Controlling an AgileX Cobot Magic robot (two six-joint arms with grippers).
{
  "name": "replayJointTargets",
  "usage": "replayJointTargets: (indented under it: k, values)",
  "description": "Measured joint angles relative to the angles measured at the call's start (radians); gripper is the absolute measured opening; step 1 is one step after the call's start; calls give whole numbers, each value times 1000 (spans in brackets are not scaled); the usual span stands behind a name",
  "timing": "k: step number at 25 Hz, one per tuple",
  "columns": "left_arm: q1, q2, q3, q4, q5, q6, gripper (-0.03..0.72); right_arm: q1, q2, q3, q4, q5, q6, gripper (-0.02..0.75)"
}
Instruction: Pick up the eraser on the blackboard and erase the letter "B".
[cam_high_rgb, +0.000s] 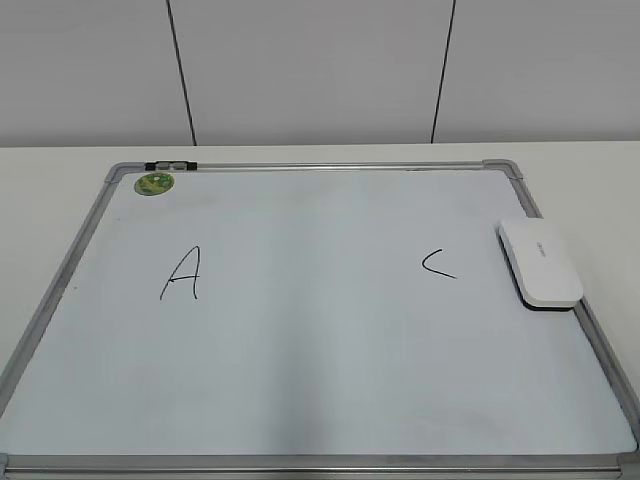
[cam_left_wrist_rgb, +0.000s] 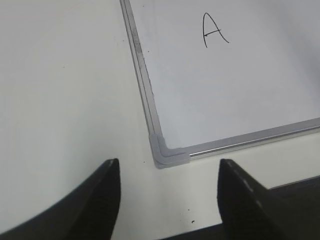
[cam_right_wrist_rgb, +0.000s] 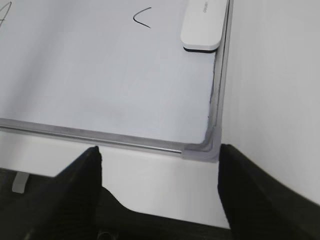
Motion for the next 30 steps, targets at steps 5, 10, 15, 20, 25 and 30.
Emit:
replayJointTargets:
  k: [5, 10, 15, 20, 25, 30]
  values:
    - [0, -14, 0, 2, 0, 0, 452, 0, -67, 0, -60, 127, 0, 536]
    - [0, -14, 0, 2, 0, 0, 451, 0, -71, 11, -89, 133, 0, 536]
    - [0, -14, 0, 0, 0, 17, 440, 0, -71, 12, -117, 133, 23, 536]
    - [0, -14, 0, -2, 0, 17, 422, 0, -71, 12, -140, 133, 49, 536]
    - [0, -14, 0, -5, 0, 17, 403, 0, -71, 12, -136, 133, 53, 536]
    - [0, -14, 0, -8, 0, 17, 391, 0, -71, 12, -134, 133, 54, 536]
